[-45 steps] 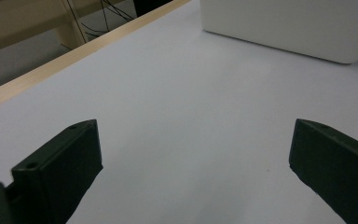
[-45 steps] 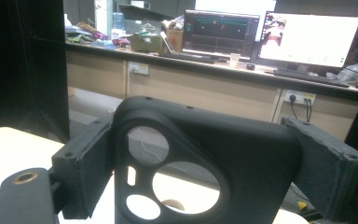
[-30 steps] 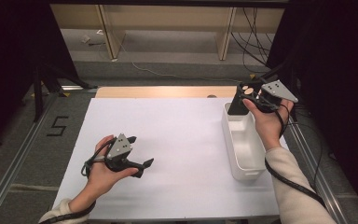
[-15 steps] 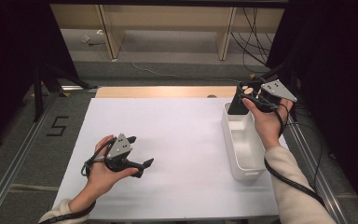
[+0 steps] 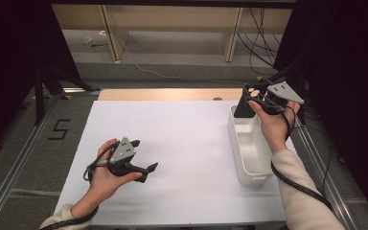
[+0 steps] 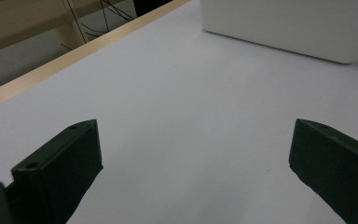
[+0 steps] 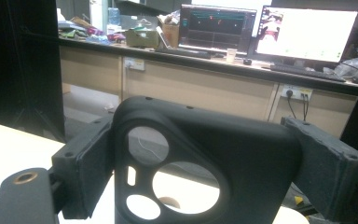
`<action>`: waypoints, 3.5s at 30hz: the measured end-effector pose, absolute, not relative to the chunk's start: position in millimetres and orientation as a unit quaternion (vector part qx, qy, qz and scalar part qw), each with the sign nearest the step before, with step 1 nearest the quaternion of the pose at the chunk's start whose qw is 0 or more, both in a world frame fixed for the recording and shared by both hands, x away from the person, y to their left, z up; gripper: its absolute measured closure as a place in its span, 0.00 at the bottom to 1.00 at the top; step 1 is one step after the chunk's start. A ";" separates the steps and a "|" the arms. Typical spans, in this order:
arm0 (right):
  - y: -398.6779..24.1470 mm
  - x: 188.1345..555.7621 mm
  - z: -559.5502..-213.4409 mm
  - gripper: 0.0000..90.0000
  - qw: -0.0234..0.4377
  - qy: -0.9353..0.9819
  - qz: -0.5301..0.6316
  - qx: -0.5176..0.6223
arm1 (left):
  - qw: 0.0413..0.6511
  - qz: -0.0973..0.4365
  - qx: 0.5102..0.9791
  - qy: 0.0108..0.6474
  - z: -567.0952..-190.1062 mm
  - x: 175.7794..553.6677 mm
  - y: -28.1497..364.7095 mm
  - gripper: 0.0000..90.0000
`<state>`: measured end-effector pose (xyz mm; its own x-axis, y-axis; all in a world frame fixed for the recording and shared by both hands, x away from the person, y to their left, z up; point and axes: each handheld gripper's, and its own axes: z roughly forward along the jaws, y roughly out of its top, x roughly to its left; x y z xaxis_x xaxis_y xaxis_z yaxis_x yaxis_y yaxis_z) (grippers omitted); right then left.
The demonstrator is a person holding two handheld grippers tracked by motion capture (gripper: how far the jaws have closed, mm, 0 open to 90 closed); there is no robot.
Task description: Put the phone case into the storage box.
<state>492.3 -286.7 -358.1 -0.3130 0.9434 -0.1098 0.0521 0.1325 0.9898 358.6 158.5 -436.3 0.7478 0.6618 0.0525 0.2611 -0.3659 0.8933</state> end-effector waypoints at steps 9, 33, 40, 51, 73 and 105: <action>-286.5 494.0 -360.7 0.17 0.424 0.623 0.519 0.404 | 0.484 0.207 0.800 0.288 -436.4 358.6 158.5 0.02; -284.6 500.4 -367.0 0.17 0.421 0.628 0.513 0.406 | 0.484 0.205 0.800 0.289 -436.6 358.8 158.5 0.02; -284.7 501.4 -368.7 0.17 0.420 0.631 0.511 0.407 | 0.484 0.205 0.800 0.289 -436.5 358.8 158.6 0.02; -284.9 503.2 -372.4 0.17 0.418 0.633 0.507 0.408 | 0.484 0.206 0.800 0.289 -436.3 358.6 158.6 0.02; -286.1 507.1 -375.4 0.17 0.419 0.635 0.503 0.411 | 0.484 0.206 0.800 0.289 -436.3 358.6 158.5 0.02; -284.3 511.0 -384.0 0.17 0.412 0.646 0.493 0.413 | 0.484 0.206 0.800 0.289 -436.3 358.7 158.8 0.02</action>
